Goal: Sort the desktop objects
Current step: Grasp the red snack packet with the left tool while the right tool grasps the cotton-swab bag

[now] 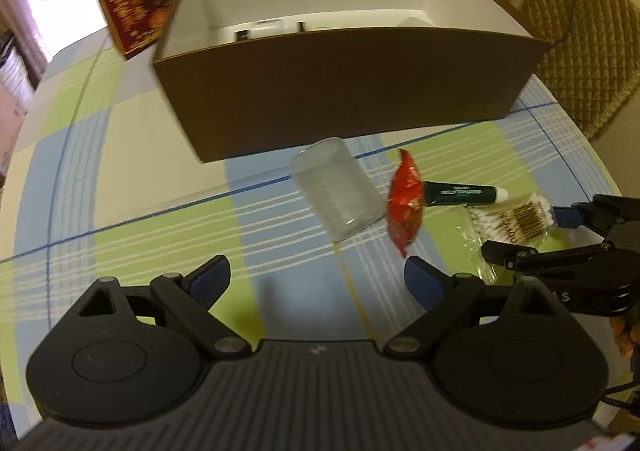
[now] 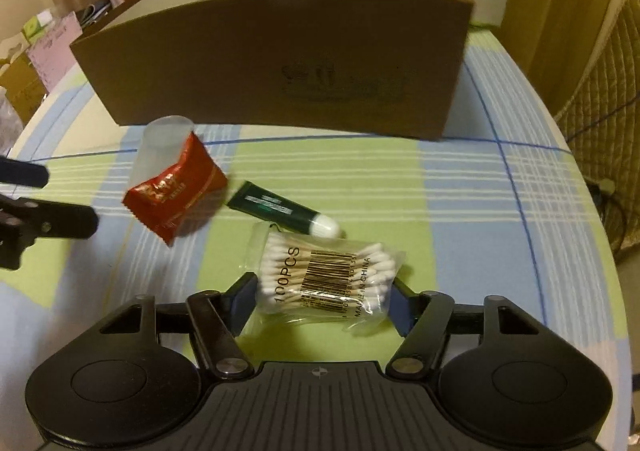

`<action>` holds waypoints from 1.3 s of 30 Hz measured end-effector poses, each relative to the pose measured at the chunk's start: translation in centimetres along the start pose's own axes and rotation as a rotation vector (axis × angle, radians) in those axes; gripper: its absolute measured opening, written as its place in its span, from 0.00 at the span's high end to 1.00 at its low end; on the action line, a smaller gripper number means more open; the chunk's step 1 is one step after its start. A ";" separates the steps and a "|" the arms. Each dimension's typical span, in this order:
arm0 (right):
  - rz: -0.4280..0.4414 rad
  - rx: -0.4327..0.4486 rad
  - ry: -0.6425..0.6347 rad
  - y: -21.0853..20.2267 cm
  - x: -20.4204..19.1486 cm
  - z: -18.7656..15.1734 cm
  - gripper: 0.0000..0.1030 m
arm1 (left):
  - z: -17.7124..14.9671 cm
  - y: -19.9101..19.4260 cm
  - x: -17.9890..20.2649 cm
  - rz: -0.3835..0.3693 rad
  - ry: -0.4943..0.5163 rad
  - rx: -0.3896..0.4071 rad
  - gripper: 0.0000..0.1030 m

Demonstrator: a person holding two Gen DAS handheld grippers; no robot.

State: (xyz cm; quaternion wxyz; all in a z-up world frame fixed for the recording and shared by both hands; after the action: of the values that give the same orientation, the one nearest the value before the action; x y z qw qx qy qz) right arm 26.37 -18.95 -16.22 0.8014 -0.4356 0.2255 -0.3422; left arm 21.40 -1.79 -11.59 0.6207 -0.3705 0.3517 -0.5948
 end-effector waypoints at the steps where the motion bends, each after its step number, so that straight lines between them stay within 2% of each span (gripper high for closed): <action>1: -0.003 -0.002 0.004 -0.2 0.4 -0.1 0.39 | 0.2 0.2 0.3 -0.006 0.013 0.002 0.12; 11: -0.064 -0.004 0.098 -1.8 5.9 -1.3 0.39 | 2.5 2.6 3.4 -0.063 0.182 0.062 0.25; 14: -0.081 -0.001 0.127 -2.2 7.3 -1.6 0.39 | 3.1 3.5 4.2 -0.088 0.232 0.069 0.31; 19: -0.084 0.001 0.132 -2.7 7.7 -1.9 0.38 | 3.9 4.9 5.1 -0.128 0.328 0.083 0.51; 23: -0.083 0.002 0.130 -2.7 7.8 -1.9 0.38 | 3.8 5.9 5.8 -0.160 0.398 0.062 0.58; 25: -0.082 0.003 0.128 -2.6 7.8 -1.9 0.38 | 3.2 6.3 6.1 -0.154 0.415 0.037 0.72; 28: -0.077 0.004 0.119 -2.7 7.7 -2.0 0.38 | 2.4 6.2 5.9 -0.168 0.372 0.022 0.77; 32: -0.060 -0.004 0.096 -2.8 7.5 -2.2 0.38 | 0.8 5.5 5.2 -0.191 0.301 0.003 0.80; 35: -0.008 -0.035 0.047 -3.1 6.8 -2.5 0.38 | -0.4 4.7 4.3 -0.206 0.225 -0.015 0.80; 37: 0.035 -0.048 0.019 -3.4 6.2 -2.8 0.34 | -1.1 4.3 3.5 -0.212 0.158 -0.032 0.80; 39: 0.057 -0.035 -0.036 -3.8 5.6 -3.1 0.18 | -1.8 3.9 2.7 -0.222 0.093 -0.049 0.80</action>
State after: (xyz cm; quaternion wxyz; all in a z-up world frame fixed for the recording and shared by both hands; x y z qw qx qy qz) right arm 26.69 -26.25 -14.88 0.8069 -0.4493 0.2291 -0.3074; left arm 21.82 -4.48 -15.86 0.5247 -0.3944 0.3514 -0.6675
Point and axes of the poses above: each gripper's, at about its wrist camera, not at the fingertips, and y roughly the way its jaws point, x to its right, z to its top, the point moved 3 cm from there along y, roughly the way its jaws point, and after that the axes turned 2 degrees about -z, right-handed, at the moved point
